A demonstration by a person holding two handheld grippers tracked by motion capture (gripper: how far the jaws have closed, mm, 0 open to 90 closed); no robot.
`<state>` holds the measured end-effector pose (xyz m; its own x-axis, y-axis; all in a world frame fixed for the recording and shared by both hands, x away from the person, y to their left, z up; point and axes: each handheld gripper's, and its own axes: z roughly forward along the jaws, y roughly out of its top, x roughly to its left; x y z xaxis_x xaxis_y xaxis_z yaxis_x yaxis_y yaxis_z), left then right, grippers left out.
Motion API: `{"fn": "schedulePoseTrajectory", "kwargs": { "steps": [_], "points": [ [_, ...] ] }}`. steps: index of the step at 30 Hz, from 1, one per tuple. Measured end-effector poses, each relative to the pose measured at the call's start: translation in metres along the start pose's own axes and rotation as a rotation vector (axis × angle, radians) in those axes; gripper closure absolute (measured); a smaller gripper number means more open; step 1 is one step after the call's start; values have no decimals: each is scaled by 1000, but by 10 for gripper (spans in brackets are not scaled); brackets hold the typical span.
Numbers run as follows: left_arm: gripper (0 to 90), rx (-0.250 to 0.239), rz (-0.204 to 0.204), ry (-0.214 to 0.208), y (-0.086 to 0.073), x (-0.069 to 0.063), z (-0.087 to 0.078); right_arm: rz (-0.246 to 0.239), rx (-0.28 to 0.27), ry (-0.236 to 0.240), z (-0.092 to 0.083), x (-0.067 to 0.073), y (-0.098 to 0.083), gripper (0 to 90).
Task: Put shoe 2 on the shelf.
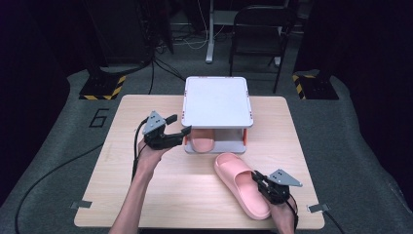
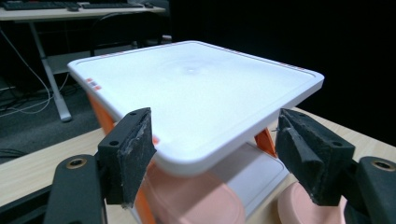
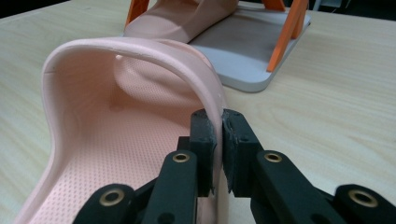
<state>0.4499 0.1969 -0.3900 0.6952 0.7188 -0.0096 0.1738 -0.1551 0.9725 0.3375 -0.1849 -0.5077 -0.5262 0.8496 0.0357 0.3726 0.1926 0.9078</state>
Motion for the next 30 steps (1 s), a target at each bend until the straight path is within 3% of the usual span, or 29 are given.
{"fn": "schedulePoseTrajectory", "kwargs": {
  "steps": [5,9,17,26,30],
  "points": [
    [294,38,-13,10,4,1,28,10,-16,-55,8,-5,11,829],
    [297,73,-30,27,0,7,40,0,-18,-103,21,-8,21,824],
    [305,77,-30,35,1,6,43,-18,-14,-209,55,-9,39,811],
    [305,78,-21,26,0,8,42,-12,-17,-246,90,-8,47,807],
    [306,67,-23,26,-1,7,42,19,-22,-242,98,-10,46,758]
  ]
}}
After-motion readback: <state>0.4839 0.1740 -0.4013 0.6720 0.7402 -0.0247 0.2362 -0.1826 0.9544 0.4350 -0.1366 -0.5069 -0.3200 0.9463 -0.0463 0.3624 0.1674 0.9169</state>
